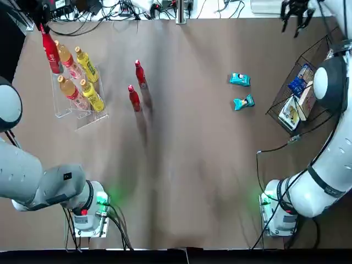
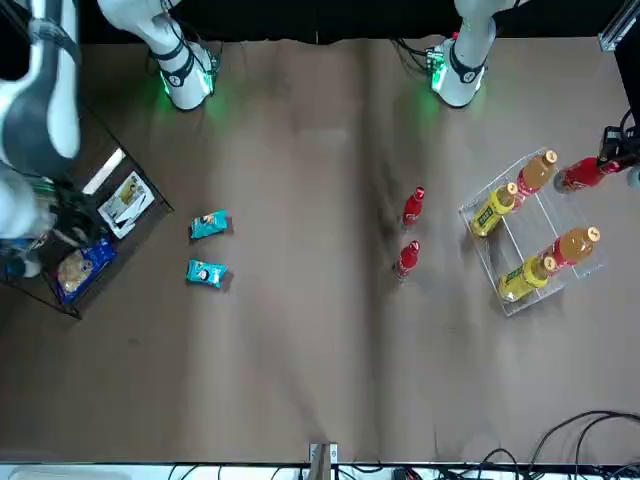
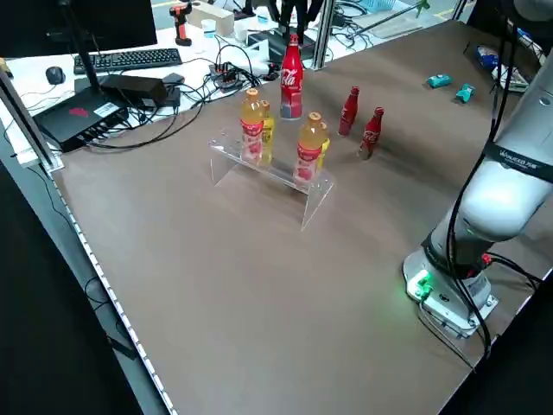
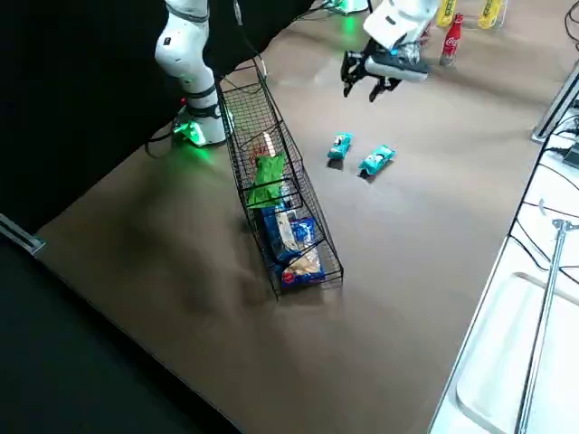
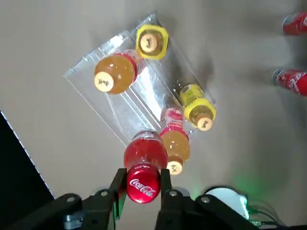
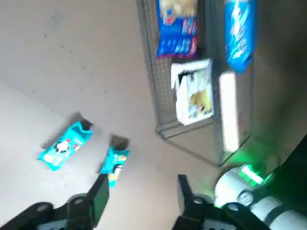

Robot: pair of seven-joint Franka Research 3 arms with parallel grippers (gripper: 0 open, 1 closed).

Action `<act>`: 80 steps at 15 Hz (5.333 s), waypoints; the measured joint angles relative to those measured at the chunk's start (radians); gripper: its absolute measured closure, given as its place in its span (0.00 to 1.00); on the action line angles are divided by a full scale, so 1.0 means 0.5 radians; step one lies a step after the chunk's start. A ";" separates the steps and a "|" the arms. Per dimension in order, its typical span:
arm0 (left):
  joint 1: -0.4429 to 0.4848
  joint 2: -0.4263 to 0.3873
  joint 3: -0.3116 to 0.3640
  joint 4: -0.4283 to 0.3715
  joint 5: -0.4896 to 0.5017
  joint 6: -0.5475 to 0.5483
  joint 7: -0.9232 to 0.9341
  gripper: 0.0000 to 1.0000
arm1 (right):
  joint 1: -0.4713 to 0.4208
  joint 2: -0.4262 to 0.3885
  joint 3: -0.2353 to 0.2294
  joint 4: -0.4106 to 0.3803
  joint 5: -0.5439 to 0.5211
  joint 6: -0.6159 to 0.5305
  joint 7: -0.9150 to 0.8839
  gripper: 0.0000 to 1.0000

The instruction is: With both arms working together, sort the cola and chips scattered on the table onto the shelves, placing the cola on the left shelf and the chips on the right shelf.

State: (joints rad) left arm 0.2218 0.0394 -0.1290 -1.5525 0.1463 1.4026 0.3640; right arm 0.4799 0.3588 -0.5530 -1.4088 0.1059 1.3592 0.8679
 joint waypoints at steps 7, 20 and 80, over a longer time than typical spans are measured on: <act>0.202 -0.307 -0.001 -0.698 0.002 0.476 0.079 0.68 | 0.197 0.320 0.019 -0.281 0.303 0.384 0.770 0.34; 0.212 -0.498 -0.007 -1.143 -0.046 0.768 0.080 0.68 | 0.227 0.636 0.175 -0.437 0.473 1.087 1.084 0.35; -0.367 0.818 -0.894 -0.455 0.314 1.202 -1.884 0.69 | 0.207 -0.053 -0.577 -0.129 -1.021 -0.089 -1.400 0.65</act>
State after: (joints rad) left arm 0.0383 0.4482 -0.5760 -1.7803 0.3034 2.0035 -0.5779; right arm 0.5833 0.3325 -0.8413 -1.4735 -0.4046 1.3148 0.1677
